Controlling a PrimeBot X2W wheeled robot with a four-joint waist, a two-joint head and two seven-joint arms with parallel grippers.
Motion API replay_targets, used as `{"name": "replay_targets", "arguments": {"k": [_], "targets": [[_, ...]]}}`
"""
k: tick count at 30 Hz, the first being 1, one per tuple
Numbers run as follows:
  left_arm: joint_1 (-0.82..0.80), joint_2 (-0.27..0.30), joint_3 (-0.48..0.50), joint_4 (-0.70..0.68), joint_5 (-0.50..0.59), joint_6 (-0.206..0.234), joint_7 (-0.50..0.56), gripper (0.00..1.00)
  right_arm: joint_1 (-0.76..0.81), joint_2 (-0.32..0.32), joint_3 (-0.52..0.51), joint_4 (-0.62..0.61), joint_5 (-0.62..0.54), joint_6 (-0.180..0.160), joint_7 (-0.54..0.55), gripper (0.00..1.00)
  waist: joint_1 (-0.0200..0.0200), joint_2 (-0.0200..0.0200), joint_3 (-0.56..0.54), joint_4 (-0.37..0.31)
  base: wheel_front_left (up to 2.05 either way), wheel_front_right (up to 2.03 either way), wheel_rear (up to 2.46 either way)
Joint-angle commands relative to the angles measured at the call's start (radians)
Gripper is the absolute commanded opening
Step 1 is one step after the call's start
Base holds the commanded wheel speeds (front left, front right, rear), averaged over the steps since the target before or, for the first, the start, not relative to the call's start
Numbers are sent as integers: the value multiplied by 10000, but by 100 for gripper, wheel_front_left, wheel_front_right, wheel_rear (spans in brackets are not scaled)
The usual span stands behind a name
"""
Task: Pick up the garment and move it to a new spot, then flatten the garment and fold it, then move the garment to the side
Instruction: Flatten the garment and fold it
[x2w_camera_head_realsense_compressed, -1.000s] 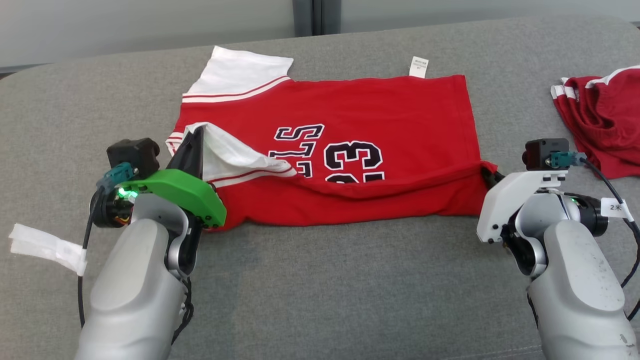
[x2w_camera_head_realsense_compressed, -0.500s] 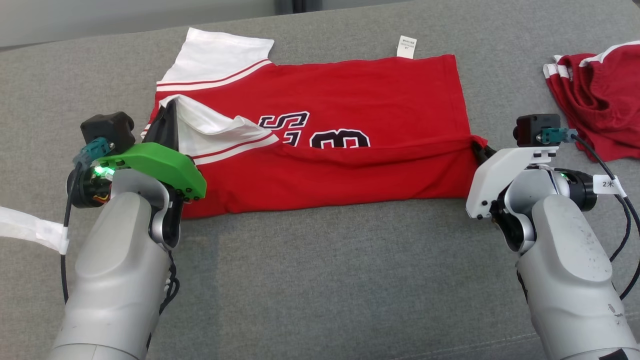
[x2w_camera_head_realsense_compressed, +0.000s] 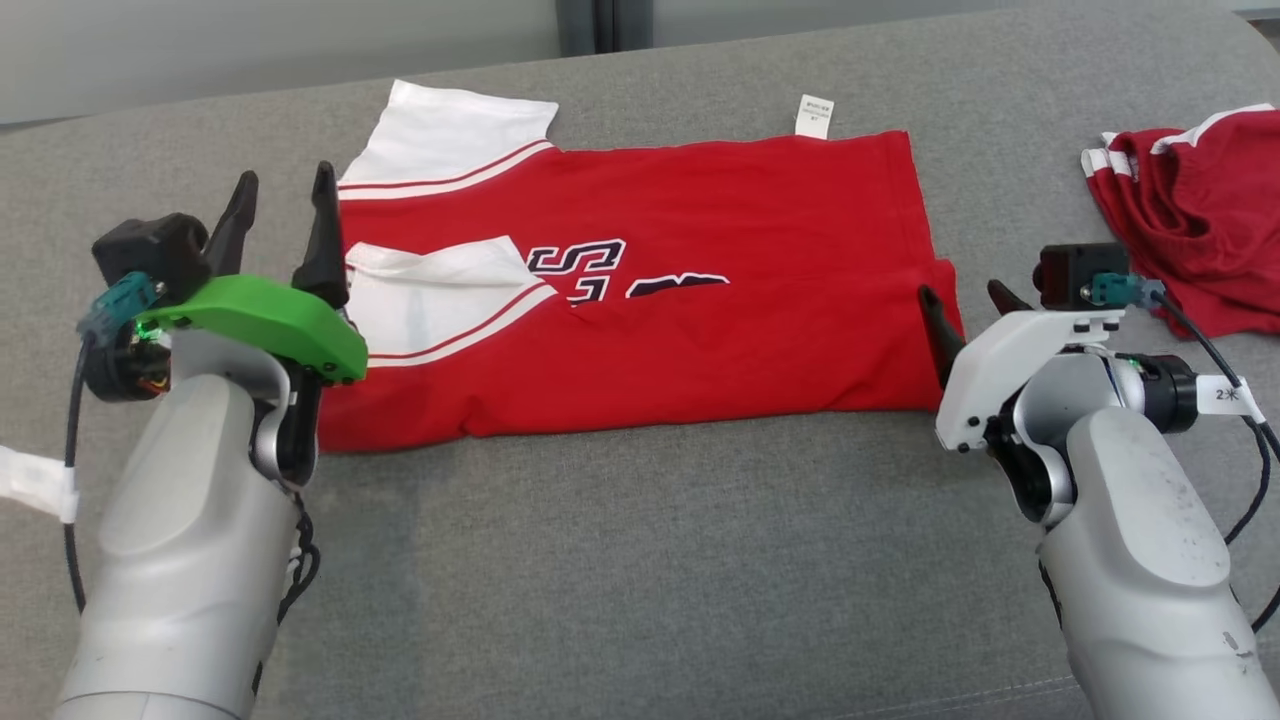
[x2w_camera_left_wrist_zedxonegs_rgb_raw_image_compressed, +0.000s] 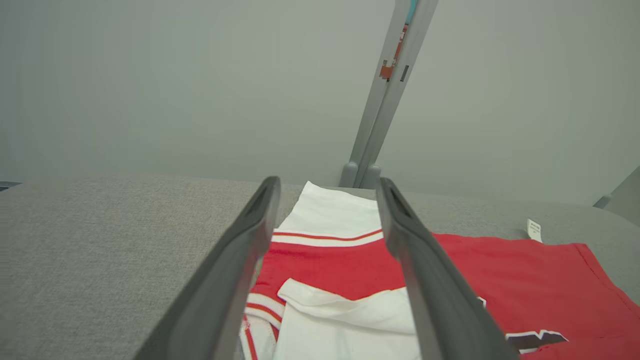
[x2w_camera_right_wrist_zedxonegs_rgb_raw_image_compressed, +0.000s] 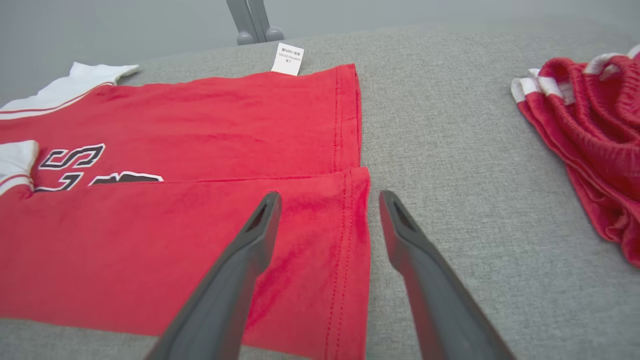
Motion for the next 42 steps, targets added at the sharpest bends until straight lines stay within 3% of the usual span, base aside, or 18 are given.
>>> {"name": "replay_targets", "arguments": {"k": [1, 5, 11, 19, 24, 30, 32, 34, 35, 36, 37, 42], "targets": [[310, 206, 84, -124, -70, -55, 11, 100, 259, -72, 30, -216, 35, -6, -69, 100, 0, 0, -178, 55, 0, 0, 0], [929, 673, 165, -751, -251, -81, 431, 100, 895, -209, 5, -944, 106, -6, 16, 100, 0, 0, -488, 129, 0, 0, 0], [2600, 1093, 232, -1902, -719, 243, 1992, 100, 2021, -202, -278, -2154, 36, -6, 177, 100, 0, 0, -820, 270, 0, 0, 0], [4339, 582, 323, -3218, -1705, 969, 3754, 100, 3197, 67, -406, -3246, 83, -6, 429, 100, 0, 0, -711, 249, 0, 0, 0], [4434, 176, 511, -3588, -2105, 1500, 4141, 100, 3328, 128, -207, -3518, 135, -6, 525, 100, 0, 0, -464, 33, 0, 0, 0], [4177, 94, 731, -3261, -2245, 2350, 4584, 98, 3052, 163, 22, -3463, 173, -6, 565, 100, 0, 0, -256, -236, 0, 0, 0], [4115, 38, 830, -3218, -2303, 2508, 4505, 53, 2983, 177, 36, -3331, 152, -6, 552, 100, 0, 0, -212, -267, 0, 0, 0], [4105, -15, 853, -3210, -2354, 2520, 4454, 33, 2853, 180, -9, -3156, 82, -6, 525, 100, 0, 0, -178, -270, 0, 0, 0], [4106, -48, 881, -3212, -2383, 2520, 4409, 15, 2779, 184, -74, -3011, 78, -6, 501, 100, 0, 0, -164, -260, 0, 0, 0], [4107, -59, 884, -3223, -2369, 2491, 4361, 15, 2727, 191, -122, -2868, 74, -6, 489, 100, 0, 0, -156, -246, 0, 0, 0], [4114, -66, 874, -3257, -2373, 2446, 4317, 0, 2649, 195, -189, -2669, 39, -6, 463, 100, 0, 0, -148, -224, 0, 0, 0], [4247, -129, 859, -3453, -2433, 2262, 4063, 0, 2271, 208, -468, -1703, 89, -6, 329, 100, 0, 0, -115, 12, 0, 0, 0]]}}
